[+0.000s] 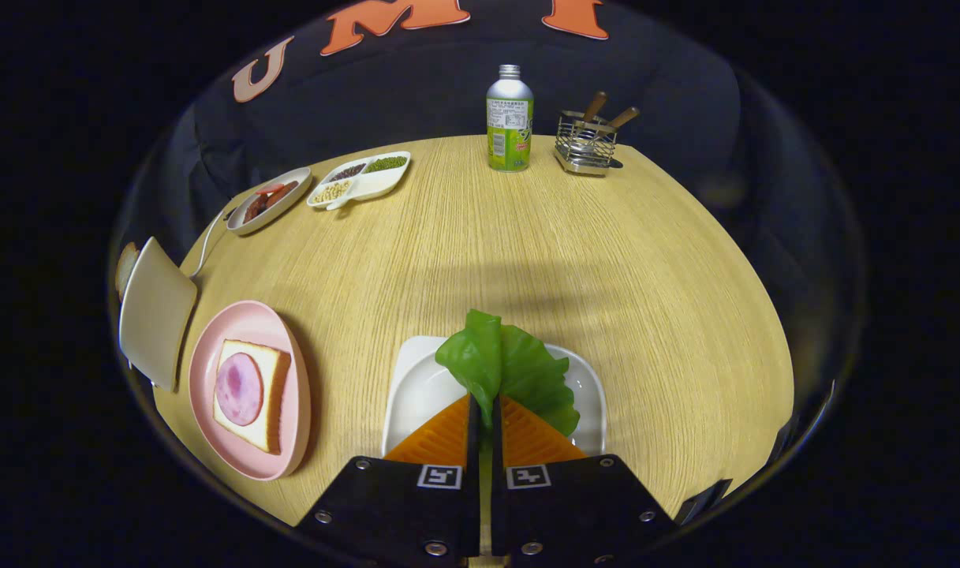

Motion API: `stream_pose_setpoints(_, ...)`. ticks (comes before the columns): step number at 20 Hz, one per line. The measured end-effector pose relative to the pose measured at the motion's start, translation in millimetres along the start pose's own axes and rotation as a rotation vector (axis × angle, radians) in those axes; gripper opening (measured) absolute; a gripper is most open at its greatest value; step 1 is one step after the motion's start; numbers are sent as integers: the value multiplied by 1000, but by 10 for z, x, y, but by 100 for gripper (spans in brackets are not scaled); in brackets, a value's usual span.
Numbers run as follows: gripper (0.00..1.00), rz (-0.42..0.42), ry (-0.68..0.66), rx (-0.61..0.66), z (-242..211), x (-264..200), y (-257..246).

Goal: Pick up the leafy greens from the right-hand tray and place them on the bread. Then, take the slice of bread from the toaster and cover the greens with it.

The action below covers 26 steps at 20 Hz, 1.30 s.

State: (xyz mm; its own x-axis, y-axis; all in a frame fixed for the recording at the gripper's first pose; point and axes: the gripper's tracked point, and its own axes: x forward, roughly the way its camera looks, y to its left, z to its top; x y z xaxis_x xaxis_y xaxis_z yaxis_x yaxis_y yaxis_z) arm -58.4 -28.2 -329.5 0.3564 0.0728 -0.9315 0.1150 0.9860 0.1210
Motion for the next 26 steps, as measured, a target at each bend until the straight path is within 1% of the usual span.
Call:
stream_pose_setpoints(3, 4, 66, -66, 47, 165, -150, 134)
stream_pose_setpoints(6, 4, 141, -139, 46, 360, -326, 384)
stream_pose_setpoints(9, 4, 222, -181, -12, 467, -477, 739)
stream_pose_setpoints(13, 4, 296, -235, -117, 572, -628, 1185)
stream_pose_setpoints(16, 4, 322, -248, -183, 584, -673, 1426)
stream_pose_setpoints(19, 4, 346, -251, -216, 554, -669, 1601)
stream_pose_setpoints(26, 4, 358, -200, -298, 320, -451, 1912)
